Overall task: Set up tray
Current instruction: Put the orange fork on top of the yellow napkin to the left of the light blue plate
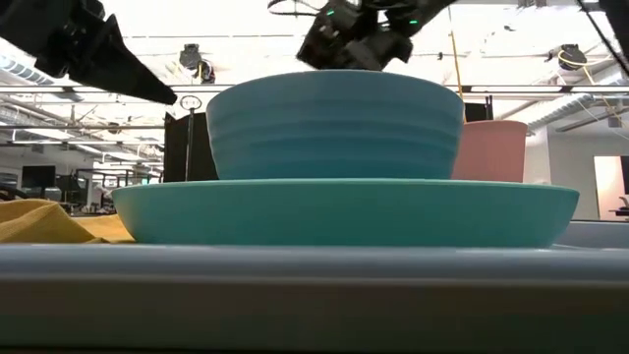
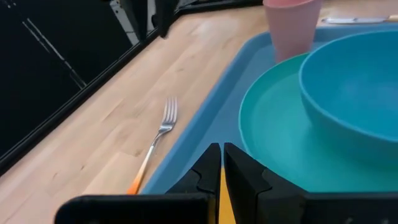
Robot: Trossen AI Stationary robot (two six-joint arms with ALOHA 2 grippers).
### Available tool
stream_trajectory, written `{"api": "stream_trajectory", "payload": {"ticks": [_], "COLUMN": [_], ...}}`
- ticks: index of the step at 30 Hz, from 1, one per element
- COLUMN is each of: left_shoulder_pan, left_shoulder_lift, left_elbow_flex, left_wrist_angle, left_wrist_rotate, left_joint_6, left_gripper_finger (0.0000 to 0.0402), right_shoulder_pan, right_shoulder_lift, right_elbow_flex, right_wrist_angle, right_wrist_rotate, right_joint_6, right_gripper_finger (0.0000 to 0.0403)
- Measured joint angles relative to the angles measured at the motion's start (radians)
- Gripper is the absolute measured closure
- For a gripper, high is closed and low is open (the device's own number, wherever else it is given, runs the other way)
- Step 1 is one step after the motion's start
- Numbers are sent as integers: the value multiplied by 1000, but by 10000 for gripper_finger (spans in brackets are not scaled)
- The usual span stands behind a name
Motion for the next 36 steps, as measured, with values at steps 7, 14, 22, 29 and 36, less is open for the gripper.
{"api": "stream_trajectory", "payload": {"ticks": [7,14,22,29,36], "left_shoulder_pan": [0,-17,-42,-42,-42], "left_shoulder_lift": [0,0,0,0,0], "left_elbow_flex": [0,0,0,0,0], "left_wrist_angle": [-28,-46,-62,-62,-63], "left_wrist_rotate": [0,2,-5,-8,-9], "left_joint_6": [-18,-56,-91,-94,-97], "left_gripper_finger": [376,376,376,376,376], "right_shoulder_pan": [14,13,20,23,23], "right_shoulder_lift": [185,254,294,304,339], "right_elbow_flex": [202,252,252,252,252], "right_wrist_angle": [-154,-152,-127,-69,3], "right_wrist_rotate": [23,95,95,94,93], "right_joint_6": [-51,-43,-28,-14,1], "right_gripper_finger": [289,289,289,289,288]}}
